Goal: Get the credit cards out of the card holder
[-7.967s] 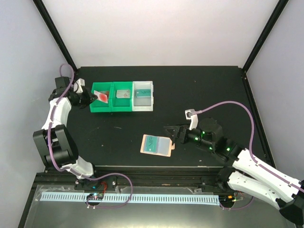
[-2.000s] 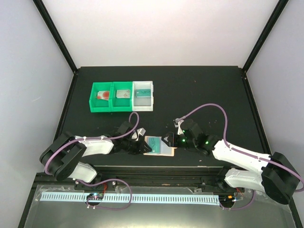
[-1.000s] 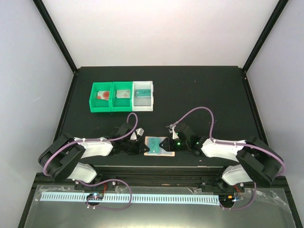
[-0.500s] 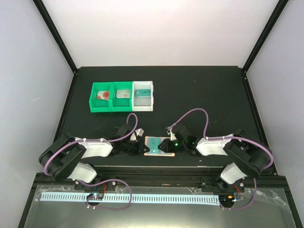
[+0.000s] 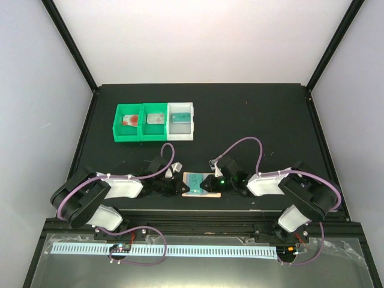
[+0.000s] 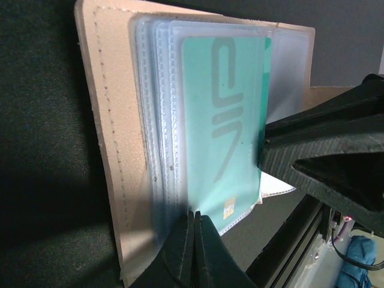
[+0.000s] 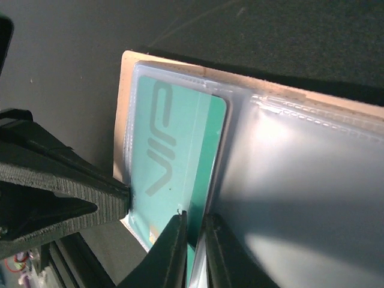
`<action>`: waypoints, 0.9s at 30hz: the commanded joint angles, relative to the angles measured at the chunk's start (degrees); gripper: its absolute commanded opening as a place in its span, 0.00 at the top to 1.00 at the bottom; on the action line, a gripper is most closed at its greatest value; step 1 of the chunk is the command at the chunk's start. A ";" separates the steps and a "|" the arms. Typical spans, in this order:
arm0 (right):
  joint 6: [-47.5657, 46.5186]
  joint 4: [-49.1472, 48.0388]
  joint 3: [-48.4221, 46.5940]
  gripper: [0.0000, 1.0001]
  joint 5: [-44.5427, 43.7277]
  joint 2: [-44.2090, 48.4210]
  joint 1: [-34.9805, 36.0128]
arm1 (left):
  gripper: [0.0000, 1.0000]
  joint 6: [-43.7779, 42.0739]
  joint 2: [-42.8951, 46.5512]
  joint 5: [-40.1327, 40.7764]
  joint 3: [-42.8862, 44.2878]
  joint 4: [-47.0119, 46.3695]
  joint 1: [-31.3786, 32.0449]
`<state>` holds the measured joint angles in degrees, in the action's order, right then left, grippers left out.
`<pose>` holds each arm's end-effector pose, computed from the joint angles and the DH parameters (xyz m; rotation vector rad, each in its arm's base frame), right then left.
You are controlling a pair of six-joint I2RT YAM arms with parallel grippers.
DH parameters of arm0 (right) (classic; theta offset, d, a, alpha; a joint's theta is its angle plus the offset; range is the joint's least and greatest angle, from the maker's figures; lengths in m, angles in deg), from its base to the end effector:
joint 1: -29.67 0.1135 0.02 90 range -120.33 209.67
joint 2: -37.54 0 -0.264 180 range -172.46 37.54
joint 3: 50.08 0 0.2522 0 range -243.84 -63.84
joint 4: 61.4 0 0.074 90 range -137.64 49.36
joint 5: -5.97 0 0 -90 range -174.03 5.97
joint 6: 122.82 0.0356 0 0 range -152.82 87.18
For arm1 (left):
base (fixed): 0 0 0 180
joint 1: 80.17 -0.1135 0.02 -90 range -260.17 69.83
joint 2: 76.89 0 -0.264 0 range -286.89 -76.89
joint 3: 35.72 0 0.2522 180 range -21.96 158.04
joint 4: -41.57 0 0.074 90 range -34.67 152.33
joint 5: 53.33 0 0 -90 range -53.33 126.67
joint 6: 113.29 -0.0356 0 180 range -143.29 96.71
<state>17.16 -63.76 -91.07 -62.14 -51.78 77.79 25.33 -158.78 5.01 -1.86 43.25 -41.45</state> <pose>0.1630 0.2016 0.1121 -0.1659 2.6809 1.1572 0.1591 -0.1515 0.1078 0.0473 2.7437 -1.2511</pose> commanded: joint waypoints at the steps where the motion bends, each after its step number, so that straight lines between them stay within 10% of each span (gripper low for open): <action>1: -0.23 -0.56 0.90 0.95 -0.17 -0.32 0.14 | 0.98 -0.02 -0.46 0.95 -0.92 0.89 0.21; 27: 0.53 -0.54 4.06 0.96 -1.73 2.55 -1.70 | 0.96 -1.15 1.47 4.33 -0.67 5.47 0.17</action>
<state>17.31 -63.67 -88.93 -63.62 -49.99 77.02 25.33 -157.45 6.87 -1.88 45.26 -41.45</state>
